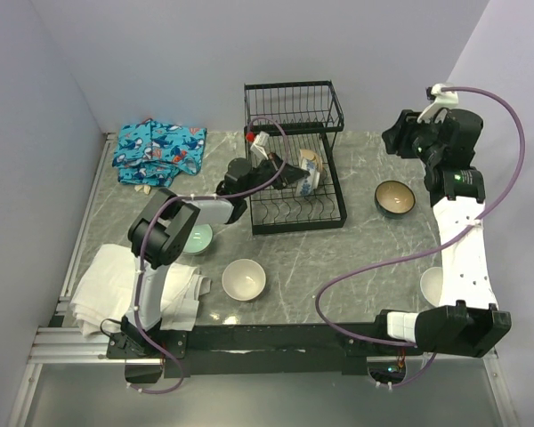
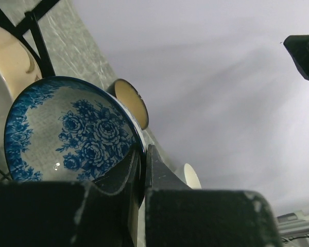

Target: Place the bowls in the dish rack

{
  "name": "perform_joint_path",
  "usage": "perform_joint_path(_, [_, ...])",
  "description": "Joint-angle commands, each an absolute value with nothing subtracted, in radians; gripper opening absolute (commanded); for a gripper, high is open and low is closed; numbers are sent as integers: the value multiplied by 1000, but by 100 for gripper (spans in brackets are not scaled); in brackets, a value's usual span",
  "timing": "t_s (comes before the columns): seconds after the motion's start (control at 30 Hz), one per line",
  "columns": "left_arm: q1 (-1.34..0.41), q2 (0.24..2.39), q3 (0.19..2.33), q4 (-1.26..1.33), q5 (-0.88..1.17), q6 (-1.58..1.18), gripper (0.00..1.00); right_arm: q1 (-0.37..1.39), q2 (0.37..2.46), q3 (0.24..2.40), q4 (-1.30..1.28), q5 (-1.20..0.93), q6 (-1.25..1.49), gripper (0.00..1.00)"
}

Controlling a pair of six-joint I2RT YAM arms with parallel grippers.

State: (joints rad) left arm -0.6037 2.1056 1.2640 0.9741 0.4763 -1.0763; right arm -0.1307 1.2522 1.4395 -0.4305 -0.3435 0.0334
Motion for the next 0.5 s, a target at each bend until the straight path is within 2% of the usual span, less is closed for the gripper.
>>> perform_joint_path(0.0, [-603, 2063, 1272, 1078, 450, -1008, 1, -126, 1262, 1427, -342, -387, 70, 56])
perform_joint_path(0.23, [-601, 2083, 1289, 1072, 428, -1002, 1, -126, 1293, 1434, -316, -403, 74, 55])
perform_joint_path(0.47, [-607, 2034, 1282, 951, 377, -943, 1, -126, 1281, 1411, -292, -413, 74, 55])
